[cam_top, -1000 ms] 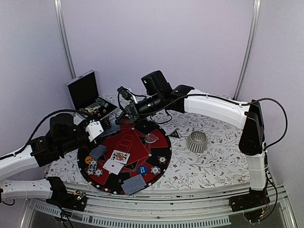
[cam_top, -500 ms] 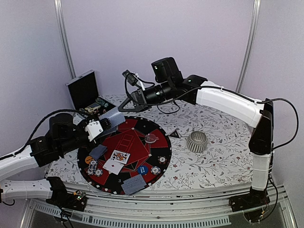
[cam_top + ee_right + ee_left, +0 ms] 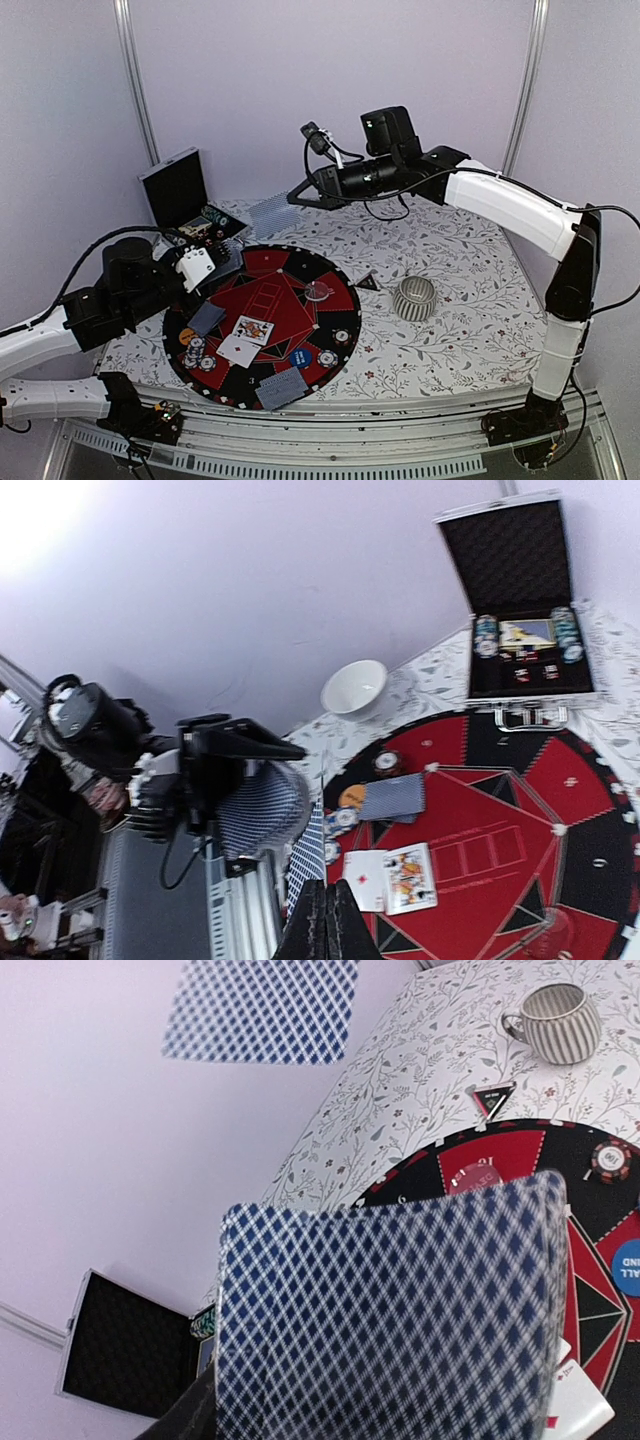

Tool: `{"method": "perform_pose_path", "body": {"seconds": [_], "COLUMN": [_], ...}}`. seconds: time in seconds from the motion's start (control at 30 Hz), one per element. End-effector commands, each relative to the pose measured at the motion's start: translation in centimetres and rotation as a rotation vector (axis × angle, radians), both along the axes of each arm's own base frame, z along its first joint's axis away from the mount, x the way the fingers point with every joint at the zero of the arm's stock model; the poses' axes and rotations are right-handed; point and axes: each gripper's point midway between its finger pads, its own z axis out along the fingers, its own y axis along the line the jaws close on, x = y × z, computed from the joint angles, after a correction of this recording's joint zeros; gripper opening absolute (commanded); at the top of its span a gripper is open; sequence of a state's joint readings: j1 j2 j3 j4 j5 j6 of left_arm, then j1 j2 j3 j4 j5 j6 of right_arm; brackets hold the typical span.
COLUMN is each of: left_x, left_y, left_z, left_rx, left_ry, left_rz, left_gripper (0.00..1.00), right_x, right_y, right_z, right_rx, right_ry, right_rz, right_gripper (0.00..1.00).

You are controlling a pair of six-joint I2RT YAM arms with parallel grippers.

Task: Distribute texas hold em gaming equipment
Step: Flop the poker card in the community card area.

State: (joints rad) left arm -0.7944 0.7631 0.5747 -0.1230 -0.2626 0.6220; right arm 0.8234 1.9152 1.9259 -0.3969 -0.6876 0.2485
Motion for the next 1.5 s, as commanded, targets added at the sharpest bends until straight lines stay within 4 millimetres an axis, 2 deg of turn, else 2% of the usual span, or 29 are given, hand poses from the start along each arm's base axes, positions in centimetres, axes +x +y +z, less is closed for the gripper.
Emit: {"method": "perform_pose_path", "body": {"seconds": [0.0,0.1,0.23,0.37,0.5,0.6,0.63,0.73,0.83,0.97,1.1,1.27,1.4,1.47], "left_x": [0.8,1.0,1.4,1.5,1.7,1.8,1.9,1.8,1.8,1.7,1.6,1.6,1.5,1.5], "left_y": [1.0,1.4,2.0,2.1,2.3,2.4,2.4,2.4,2.4,2.4,2.3,2.3,2.3,2.3], "left_z": [2.3,2.5,2.9,3.0,2.9,2.9,2.8,2.9,3.0,3.1,3.0,3.2,3.2,3.3], "left_rx": [-0.065,-0.071,-0.082,-0.093,-0.091,-0.092,-0.092,-0.096,-0.099,-0.106,-0.106,-0.112,-0.113,-0.115], "left_ry": [-0.059,-0.064,-0.077,-0.078,-0.075,-0.071,-0.069,-0.067,-0.068,-0.069,-0.063,-0.064,-0.064,-0.066], "left_rz": [0.073,0.093,0.13,0.13,0.142,0.146,0.144,0.14,0.14,0.135,0.129,0.127,0.125,0.126], "left_gripper": [0.52,0.52,0.52,0.52,0.52,0.52,0.52,0.52,0.52,0.52,0.52,0.52,0.52,0.52], "right_x": [5.6,8.0,10.4,11.0,9.3,7.6,7.0,5.4,3.9,1.8,-1.0,-0.6,-1.3,-1.4], "right_y": [-3.8,-3.8,-2.1,1.9,7.0,9.7,10.4,11.5,11.1,9.7,8.2,7.9,7.1,7.0], "right_z": [-0.9,-4.0,-8.3,-11.7,-15.0,-17.4,-19.6,-24.7,-28.0,-29.9,-30.8,-30.9,-32.0,-30.3], "right_rx": [-0.098,-0.208,-0.272,-0.299,-0.321,-0.315,-0.331,-0.406,-0.451,-0.445,-0.382,-0.404,-0.38,-0.355], "right_ry": [-0.199,-0.347,-0.478,-0.662,-0.941,-1.126,-1.154,-1.272,-1.362,-1.391,-1.453,-1.47,-1.494,-1.533], "right_rz": [-0.247,-0.28,-0.24,-0.181,-0.055,0.033,0.077,0.204,0.323,0.453,0.612,0.628,0.709,0.711], "right_gripper": [0.01,0.01,0.01,0.01,0.01,0.01,0.01,0.01,0.01,0.01,0.01,0.01,0.01,0.01]}}
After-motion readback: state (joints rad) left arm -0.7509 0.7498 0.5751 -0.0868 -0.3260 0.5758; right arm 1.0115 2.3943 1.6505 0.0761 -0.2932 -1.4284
